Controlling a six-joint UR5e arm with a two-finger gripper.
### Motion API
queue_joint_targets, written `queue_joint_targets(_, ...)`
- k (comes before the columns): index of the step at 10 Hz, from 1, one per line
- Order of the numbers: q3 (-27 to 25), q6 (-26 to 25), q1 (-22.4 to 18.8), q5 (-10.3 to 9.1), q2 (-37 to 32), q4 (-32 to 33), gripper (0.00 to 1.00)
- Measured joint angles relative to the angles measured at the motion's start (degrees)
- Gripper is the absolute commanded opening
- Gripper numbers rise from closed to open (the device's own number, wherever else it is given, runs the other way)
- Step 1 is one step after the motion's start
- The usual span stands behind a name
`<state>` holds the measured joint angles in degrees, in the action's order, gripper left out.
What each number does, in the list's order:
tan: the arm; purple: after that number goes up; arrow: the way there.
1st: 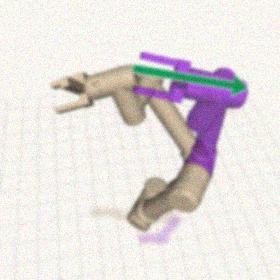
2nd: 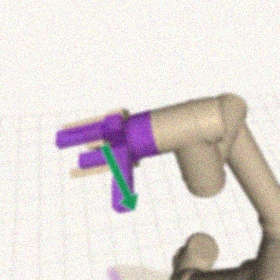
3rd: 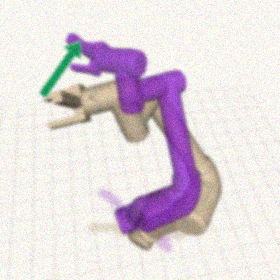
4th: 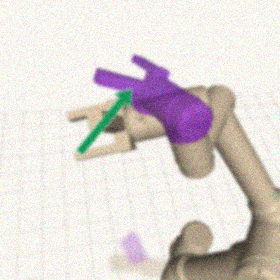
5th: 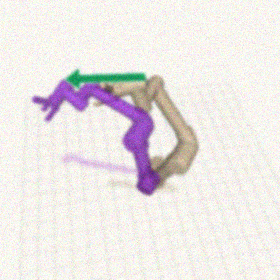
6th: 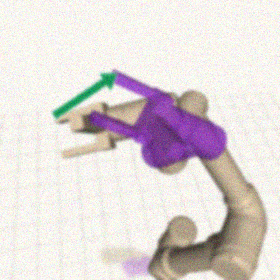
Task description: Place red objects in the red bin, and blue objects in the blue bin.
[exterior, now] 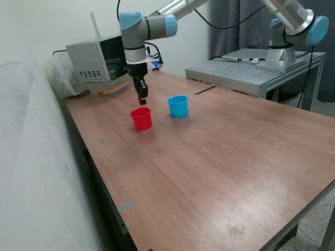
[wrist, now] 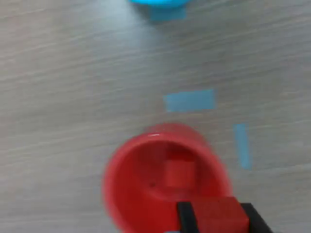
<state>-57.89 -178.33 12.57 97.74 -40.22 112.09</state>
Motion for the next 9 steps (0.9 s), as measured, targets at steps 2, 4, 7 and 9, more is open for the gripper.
queue_joint_targets(2,1.0,0.4,1.8,0.0,0.6,0.0,0.0)
queue_joint_targets(4,1.7,0.7,2.7,-0.06,1.8,0.0,0.0)
queue_joint_targets(7,1.7,0.8,3.0,-0.15,2.6,0.1,1.0)
queue_joint_targets(9,1.4,0.8,2.5,-0.17,2.7,0.1,1.0)
